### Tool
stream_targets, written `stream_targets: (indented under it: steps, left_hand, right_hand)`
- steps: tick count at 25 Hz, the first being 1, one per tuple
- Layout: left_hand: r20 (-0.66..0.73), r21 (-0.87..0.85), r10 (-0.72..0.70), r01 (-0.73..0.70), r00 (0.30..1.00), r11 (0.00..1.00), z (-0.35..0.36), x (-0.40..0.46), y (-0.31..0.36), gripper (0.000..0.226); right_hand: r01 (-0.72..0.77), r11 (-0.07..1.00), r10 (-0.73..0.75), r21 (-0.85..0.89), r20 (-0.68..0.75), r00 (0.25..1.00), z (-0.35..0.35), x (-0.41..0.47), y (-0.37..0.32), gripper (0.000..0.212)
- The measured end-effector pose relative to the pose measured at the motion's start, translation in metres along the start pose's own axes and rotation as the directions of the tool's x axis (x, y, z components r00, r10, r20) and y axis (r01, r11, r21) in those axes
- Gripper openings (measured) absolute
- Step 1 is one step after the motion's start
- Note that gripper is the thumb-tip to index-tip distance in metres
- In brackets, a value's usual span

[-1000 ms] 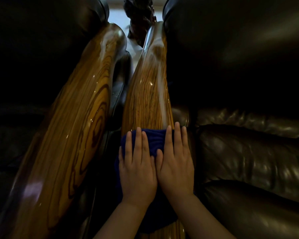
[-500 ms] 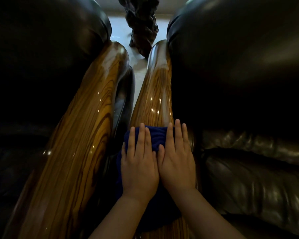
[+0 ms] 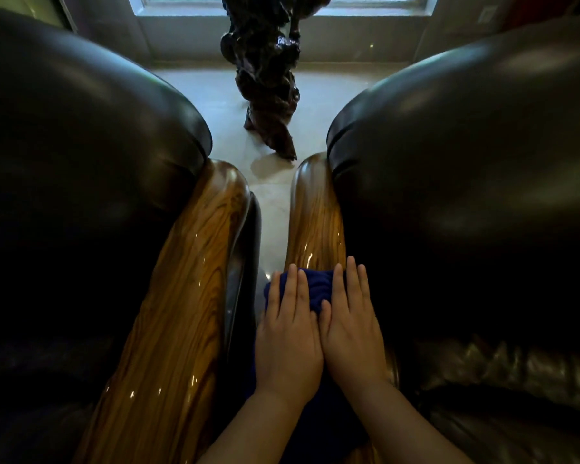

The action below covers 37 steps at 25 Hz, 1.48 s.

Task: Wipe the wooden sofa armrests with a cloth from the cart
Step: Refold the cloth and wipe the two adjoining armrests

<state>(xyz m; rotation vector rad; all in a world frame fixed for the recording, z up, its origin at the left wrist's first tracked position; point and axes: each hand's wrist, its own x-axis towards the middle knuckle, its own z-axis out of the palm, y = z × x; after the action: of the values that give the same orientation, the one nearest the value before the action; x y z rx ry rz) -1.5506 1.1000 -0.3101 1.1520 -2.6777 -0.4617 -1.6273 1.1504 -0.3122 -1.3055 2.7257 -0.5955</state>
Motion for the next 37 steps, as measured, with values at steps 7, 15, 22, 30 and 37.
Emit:
stream_targets:
  steps: [7, 15, 22, 30, 37]
  left_hand:
    - [-0.001, -0.123, 0.012, -0.012, 1.000, 0.992, 0.002, 0.074, -0.003, 0.055]
    - [0.006, 0.052, 0.100, -0.100, 0.995, 0.994, 0.004, 0.126, -0.005, 0.053]
    - [0.063, 0.181, 0.113, -0.123, 0.992, 0.976, 0.009, 0.102, -0.007, 0.054]
    - [0.052, -0.001, 0.081, -0.081, 0.995, 0.997, -0.006, -0.012, -0.005, 0.055]
    - [0.184, -0.087, 0.150, -0.136, 0.971, 0.987, -0.029, -0.056, -0.019, 0.072]
  right_hand:
    - [0.006, 1.000, -0.007, -0.024, -0.041, 0.999, 0.004, 0.074, 0.001, 0.055]
    - [0.048, 0.998, -0.051, -0.043, -0.087, 0.995, 0.003, 0.122, 0.002, 0.049]
    - [0.103, 0.968, -0.079, -0.229, 0.113, 0.990, 0.001, 0.091, 0.007, 0.049]
    - [0.057, 0.992, -0.046, -0.110, 0.103, 0.994, -0.007, -0.017, 0.000, 0.052]
    - [0.088, 0.991, -0.097, 0.096, 0.095, 0.991, -0.037, -0.055, 0.010, 0.066]
